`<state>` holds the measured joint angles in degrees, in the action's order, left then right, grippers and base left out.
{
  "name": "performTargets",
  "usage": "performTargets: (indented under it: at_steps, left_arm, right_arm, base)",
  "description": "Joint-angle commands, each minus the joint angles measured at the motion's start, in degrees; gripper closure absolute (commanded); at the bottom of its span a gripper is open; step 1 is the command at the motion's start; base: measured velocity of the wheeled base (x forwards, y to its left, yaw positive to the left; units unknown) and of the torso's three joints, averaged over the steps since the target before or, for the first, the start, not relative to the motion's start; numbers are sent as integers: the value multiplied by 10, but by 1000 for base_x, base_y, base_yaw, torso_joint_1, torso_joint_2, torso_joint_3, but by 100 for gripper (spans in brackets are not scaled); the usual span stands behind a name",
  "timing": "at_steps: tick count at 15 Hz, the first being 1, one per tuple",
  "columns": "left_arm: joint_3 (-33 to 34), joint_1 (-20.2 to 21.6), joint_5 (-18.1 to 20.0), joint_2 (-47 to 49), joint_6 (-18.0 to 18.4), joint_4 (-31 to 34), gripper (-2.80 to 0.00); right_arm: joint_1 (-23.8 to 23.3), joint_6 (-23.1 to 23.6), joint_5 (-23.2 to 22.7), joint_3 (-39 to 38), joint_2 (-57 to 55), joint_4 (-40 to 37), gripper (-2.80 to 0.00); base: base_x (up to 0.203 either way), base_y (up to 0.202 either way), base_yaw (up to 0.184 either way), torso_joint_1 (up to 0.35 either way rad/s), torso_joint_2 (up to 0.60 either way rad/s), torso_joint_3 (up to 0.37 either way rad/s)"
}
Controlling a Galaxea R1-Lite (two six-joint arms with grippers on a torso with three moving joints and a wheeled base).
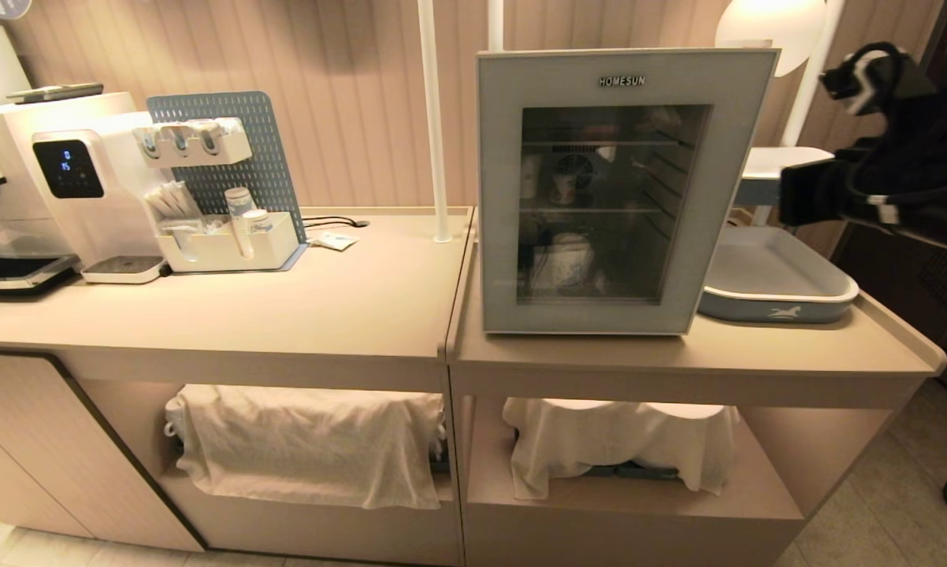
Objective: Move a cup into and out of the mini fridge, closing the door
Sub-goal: Open the freezer door
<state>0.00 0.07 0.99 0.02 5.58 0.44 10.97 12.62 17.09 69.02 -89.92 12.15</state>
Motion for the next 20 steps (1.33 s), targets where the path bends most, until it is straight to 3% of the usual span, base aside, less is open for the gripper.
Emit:
performTargets:
  at_steps: [1, 4, 7, 10, 12, 15, 17, 20]
  left_arm:
    - [0, 0, 1, 0, 0, 0, 0]
    - [0, 0, 1, 0, 0, 0, 0]
    - [0, 0, 0, 0, 0, 0, 0]
    - [0, 0, 0, 0, 0, 0, 0]
    - [0, 0, 1, 0, 0, 0, 0]
    - [0, 0, 1, 0, 0, 0, 0]
    - [0, 0, 0, 0, 0, 0, 0]
    - [0, 0, 0, 0, -1, 0, 0]
  right_arm:
    - [-49, 11, 1, -68, 156, -54, 0]
    - [-130, 19, -2, -162, 341, -150, 0]
    - [-181, 22, -11, -286, 508, -213, 0]
    - [-200, 16, -93, -433, 622, -230, 0]
    - [-187, -9, -125, -487, 696, -232, 0]
    - [-110, -63, -137, -554, 769, -229, 0]
    - [-102, -70, -135, -603, 787, -163, 0]
    - [-108, -77, -144, -644, 842, -165, 0]
  base:
    - [0, 0, 0, 0, 0, 0]
    - [0, 0, 0, 0, 0, 0]
    - [0, 0, 0, 0, 0, 0]
    - [0, 0, 0, 0, 0, 0]
    - [0, 0, 0, 0, 0, 0]
    - [0, 0, 0, 0, 0, 0]
    - [0, 0, 0, 0, 0, 0]
    - [0, 0, 0, 0, 0, 0]
